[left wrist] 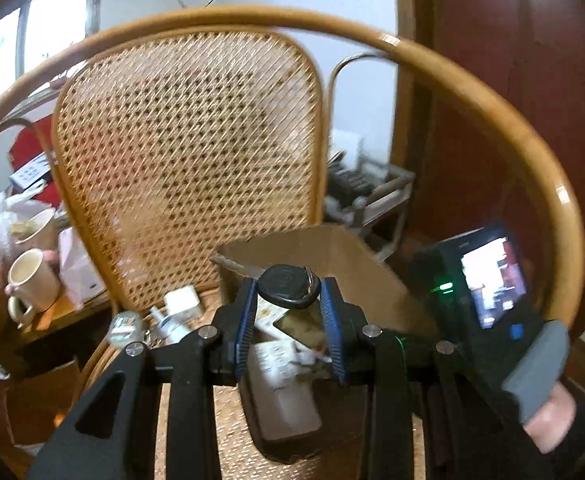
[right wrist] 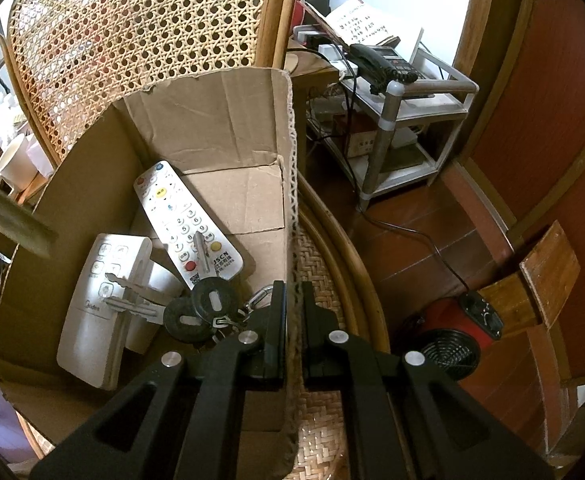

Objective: Organize rigid objects
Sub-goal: 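Carry the black key into the cardboard box and release it, then move the left tool to the green cartoon keychain case and grasp it, then lift the green keychain case off the seat with the left tool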

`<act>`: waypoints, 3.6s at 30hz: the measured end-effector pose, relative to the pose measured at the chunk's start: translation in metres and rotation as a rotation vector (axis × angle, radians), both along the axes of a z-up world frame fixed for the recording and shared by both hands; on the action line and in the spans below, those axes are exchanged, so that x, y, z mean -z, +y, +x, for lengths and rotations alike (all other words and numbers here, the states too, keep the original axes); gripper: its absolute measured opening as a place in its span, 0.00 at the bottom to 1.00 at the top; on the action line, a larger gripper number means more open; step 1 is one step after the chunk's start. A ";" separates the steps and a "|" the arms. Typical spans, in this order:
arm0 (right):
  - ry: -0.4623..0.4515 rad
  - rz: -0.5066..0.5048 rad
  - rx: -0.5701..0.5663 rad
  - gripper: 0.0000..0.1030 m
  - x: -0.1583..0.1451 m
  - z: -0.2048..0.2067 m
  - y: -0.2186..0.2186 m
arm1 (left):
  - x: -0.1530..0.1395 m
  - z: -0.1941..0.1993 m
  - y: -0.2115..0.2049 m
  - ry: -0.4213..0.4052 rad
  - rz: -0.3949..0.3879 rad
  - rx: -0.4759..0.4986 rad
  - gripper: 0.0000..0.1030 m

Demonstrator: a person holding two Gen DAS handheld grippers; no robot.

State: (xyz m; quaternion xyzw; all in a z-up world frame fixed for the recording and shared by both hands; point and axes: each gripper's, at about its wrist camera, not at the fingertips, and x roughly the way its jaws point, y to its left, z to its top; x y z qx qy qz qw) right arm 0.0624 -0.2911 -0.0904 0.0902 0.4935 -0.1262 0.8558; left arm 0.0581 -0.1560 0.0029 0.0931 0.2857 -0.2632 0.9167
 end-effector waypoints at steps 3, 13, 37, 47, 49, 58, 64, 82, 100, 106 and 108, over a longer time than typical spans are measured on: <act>0.000 -0.001 -0.007 0.07 0.000 -0.001 0.001 | 0.007 0.007 -0.001 0.044 0.003 -0.013 0.30; 0.000 -0.002 -0.005 0.07 0.000 -0.001 0.001 | 0.010 0.013 0.007 0.048 0.034 -0.041 0.42; 0.000 -0.007 -0.010 0.07 -0.001 0.000 0.001 | 0.012 0.090 0.107 0.065 0.005 -0.349 1.00; 0.000 -0.005 -0.008 0.07 -0.001 0.000 0.001 | 0.051 0.139 0.129 0.115 0.057 -0.325 1.00; 0.001 -0.005 -0.007 0.07 -0.001 0.001 0.001 | 0.061 0.146 0.129 0.123 0.090 -0.328 1.00; 0.001 -0.005 -0.008 0.07 -0.002 0.002 0.001 | 0.101 0.180 0.142 0.253 0.055 -0.359 0.99; 0.000 -0.005 -0.010 0.07 -0.002 0.002 0.001 | 0.116 0.195 0.153 0.281 0.073 -0.406 0.91; -0.001 -0.016 -0.013 0.07 -0.002 0.002 0.002 | 0.147 0.213 0.146 0.365 0.040 -0.361 0.59; -0.004 -0.023 -0.019 0.07 -0.003 0.003 0.001 | 0.135 0.195 0.145 0.350 0.101 -0.363 0.57; -0.005 -0.020 -0.017 0.07 -0.003 0.002 0.002 | 0.107 0.169 0.148 0.274 0.115 -0.338 0.56; -0.005 -0.021 -0.016 0.07 -0.003 0.002 0.002 | 0.096 0.160 0.148 0.238 0.106 -0.335 0.56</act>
